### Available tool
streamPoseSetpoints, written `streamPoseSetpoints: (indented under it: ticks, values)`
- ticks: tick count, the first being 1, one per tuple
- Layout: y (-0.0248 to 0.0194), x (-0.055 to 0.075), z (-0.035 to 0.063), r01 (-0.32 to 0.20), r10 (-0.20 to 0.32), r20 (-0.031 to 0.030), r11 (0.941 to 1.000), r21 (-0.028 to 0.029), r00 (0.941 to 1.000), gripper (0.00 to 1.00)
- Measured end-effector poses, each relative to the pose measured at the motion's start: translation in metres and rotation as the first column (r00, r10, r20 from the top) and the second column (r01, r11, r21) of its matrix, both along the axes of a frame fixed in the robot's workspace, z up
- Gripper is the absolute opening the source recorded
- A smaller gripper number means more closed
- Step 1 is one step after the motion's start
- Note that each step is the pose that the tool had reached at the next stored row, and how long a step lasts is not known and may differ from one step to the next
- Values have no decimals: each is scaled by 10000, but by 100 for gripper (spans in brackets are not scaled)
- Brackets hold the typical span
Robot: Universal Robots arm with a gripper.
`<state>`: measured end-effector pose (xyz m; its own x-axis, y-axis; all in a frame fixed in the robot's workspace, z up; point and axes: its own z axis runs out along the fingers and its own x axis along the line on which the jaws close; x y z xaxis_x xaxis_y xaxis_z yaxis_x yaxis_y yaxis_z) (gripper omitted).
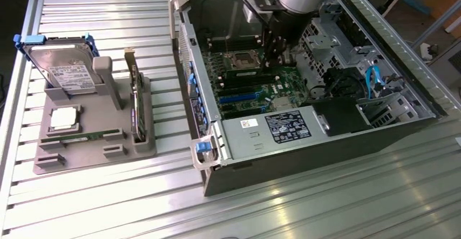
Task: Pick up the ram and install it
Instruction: 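Insert the ram into the slot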
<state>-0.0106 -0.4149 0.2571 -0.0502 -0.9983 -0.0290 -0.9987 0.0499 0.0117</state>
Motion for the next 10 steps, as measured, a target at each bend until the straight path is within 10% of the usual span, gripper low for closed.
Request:
streamPoseSetpoints:
  ticks: [10]
  values:
    - [-1,8,-37,-7,7,0,10000,0,10000,12]
